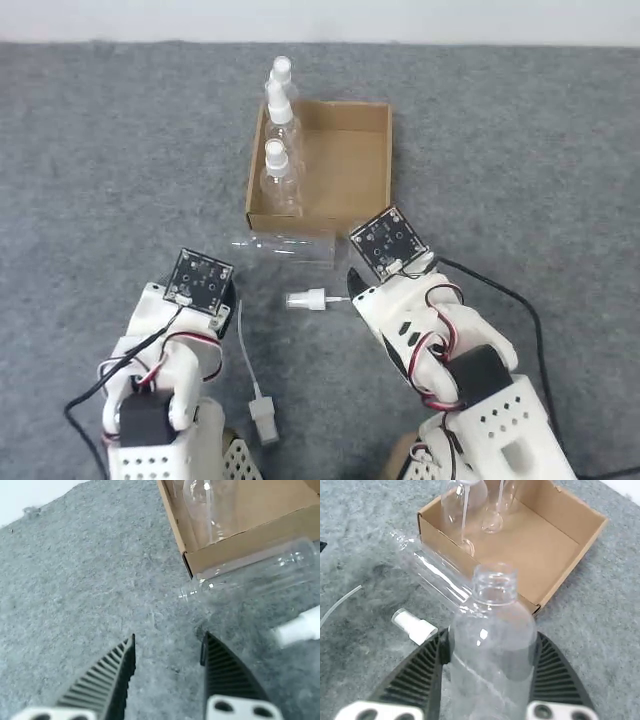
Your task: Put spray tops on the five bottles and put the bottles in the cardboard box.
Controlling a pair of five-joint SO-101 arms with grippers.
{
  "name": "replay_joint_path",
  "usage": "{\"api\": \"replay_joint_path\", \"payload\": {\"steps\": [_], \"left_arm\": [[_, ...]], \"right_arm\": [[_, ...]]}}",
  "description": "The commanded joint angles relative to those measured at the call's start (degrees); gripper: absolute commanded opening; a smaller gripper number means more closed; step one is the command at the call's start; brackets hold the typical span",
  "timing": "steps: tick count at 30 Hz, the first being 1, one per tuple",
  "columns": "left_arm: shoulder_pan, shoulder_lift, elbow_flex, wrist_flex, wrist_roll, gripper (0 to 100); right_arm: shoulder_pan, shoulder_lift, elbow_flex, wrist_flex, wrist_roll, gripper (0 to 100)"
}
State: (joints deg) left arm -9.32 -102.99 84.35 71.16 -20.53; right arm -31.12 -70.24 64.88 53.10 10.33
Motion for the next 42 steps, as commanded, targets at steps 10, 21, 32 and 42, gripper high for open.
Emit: {"api": "replay_joint_path", "payload": {"steps": [10,21,32,42], "left_arm": [[4.8,25.8,-9.5,-2.4,-6.8,20],[5.1,39.3,-19.6,5.5,-12.0,24],[4.8,58.5,-19.9,-4.9,-6.7,24],[1.4,77.1,-26.7,-11.3,-2.5,24]], "right_arm": [[0.9,-1.6,-1.0,-1.5,-0.5,13.3],[0.9,-1.6,-1.1,-1.5,-0.2,13.3],[0.9,-1.5,-1.1,-1.5,-0.2,13.3],[0.9,-1.6,-1.1,-1.5,-0.1,13.3]]}}
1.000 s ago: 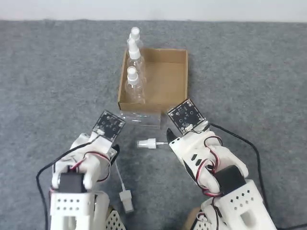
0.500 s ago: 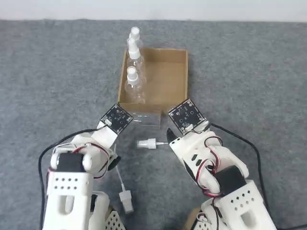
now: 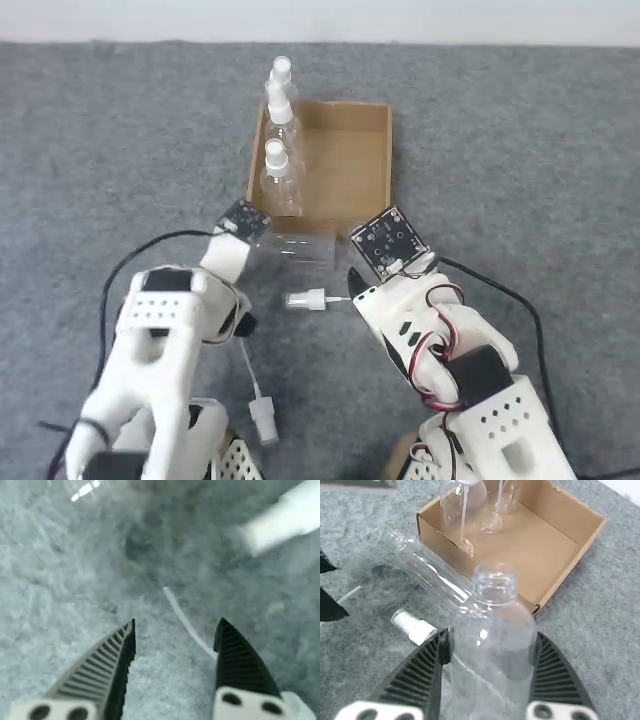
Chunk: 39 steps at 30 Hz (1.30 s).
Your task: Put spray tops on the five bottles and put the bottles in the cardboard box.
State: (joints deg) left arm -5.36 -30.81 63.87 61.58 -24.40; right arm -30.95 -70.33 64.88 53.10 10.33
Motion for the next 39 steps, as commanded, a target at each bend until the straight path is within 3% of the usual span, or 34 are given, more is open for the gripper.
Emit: {"api": "replay_joint_path", "payload": {"steps": [1,11,24,34,39], "left_arm": [[-3.8,6.2,-7.3,-1.8,1.3,24],[-11.8,16.9,-11.9,-1.8,-2.6,24],[-26.1,17.0,-14.5,-1.2,-6.1,24],[-24.9,17.0,-24.8,12.4,-9.6,24],[-21.7,17.0,-25.2,14.4,-9.8,24]], "right_arm": [[0.7,-1.5,-1.1,-1.5,-0.1,13.3],[0.7,-1.5,-1.1,-1.5,-0.1,13.3],[0.7,-1.5,-1.1,-1.5,0.0,13.4],[0.7,-1.5,-1.1,-1.5,0.0,13.5],[0.7,-1.5,-1.1,-1.5,0.0,13.5]]}}
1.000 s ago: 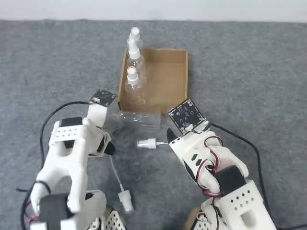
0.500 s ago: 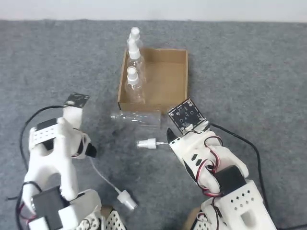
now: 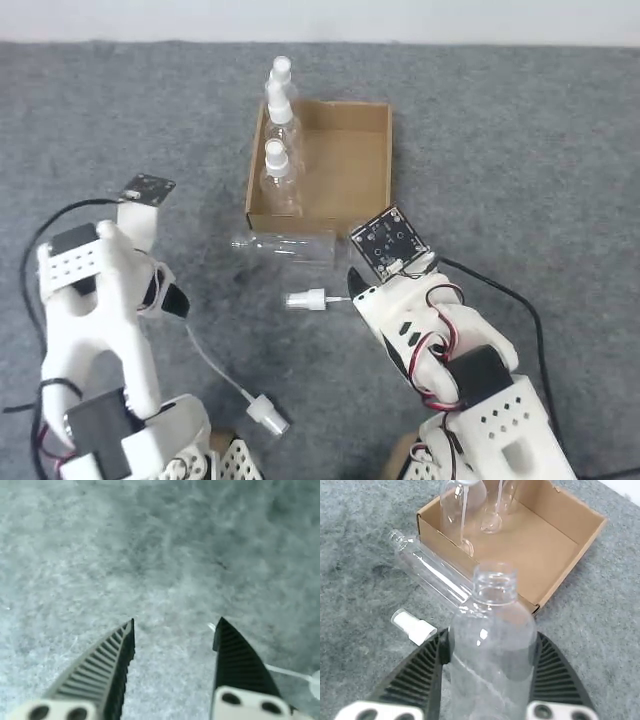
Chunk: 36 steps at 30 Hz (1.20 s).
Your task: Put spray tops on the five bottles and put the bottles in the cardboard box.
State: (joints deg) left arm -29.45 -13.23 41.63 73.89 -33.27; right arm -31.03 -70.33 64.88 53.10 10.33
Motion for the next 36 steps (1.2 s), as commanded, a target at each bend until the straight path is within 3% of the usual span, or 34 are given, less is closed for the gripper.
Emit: {"api": "replay_joint_path", "payload": {"steps": [1,8,20,30,36], "left_arm": [[3.3,-0.6,-2.9,2.7,-0.9,24],[9.8,-0.6,-3.1,10.1,-6.2,24],[16.4,-1.0,-2.8,10.7,-7.0,24],[24.7,-16.8,6.3,10.7,-9.4,24],[29.3,-18.5,7.3,12.2,-11.3,24]], "right_arm": [[0.8,-1.5,-1.0,-1.5,0.0,13.5],[0.8,-1.5,-1.0,-1.5,0.0,13.4],[7.4,-1.6,-1.1,-4.0,-1.0,13.3],[9.7,-1.6,-1.1,-5.1,-3.8,13.3],[9.8,-1.6,-1.1,-5.1,-3.7,13.3]]}}
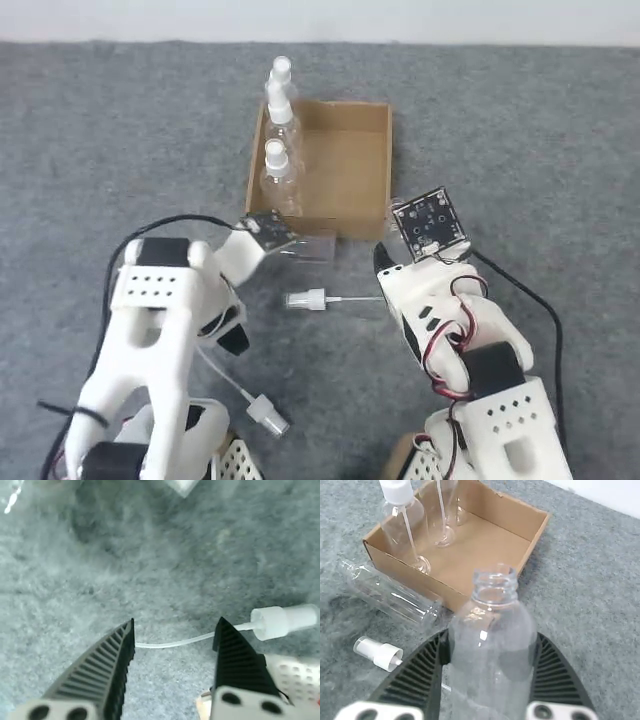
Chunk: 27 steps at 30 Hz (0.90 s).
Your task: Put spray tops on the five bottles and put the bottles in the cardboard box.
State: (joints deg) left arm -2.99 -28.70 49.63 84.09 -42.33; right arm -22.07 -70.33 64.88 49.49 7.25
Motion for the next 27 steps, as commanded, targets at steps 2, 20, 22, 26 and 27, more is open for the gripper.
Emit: {"api": "replay_joint_path", "payload": {"steps": [2,20,22,26,27], "left_arm": [[4.7,-3.1,-0.8,4.7,-6.2,24],[14.7,-3.1,-0.3,7.7,-22.2,24],[15.8,-3.1,0.7,7.6,-23.7,24],[18.1,-3.1,4.4,4.7,-24.3,24],[18.5,-3.1,5.7,3.5,-24.3,24]], "right_arm": [[0.8,-1.6,-1.1,-1.5,-0.6,13.3],[0.8,-1.6,-1.0,-1.5,-0.4,13.3],[0.8,-1.6,-1.0,-1.5,-0.4,13.3],[0.8,-1.6,-1.0,-1.5,-0.4,13.3],[0.8,-1.6,-1.0,-1.5,-0.4,13.3]]}}
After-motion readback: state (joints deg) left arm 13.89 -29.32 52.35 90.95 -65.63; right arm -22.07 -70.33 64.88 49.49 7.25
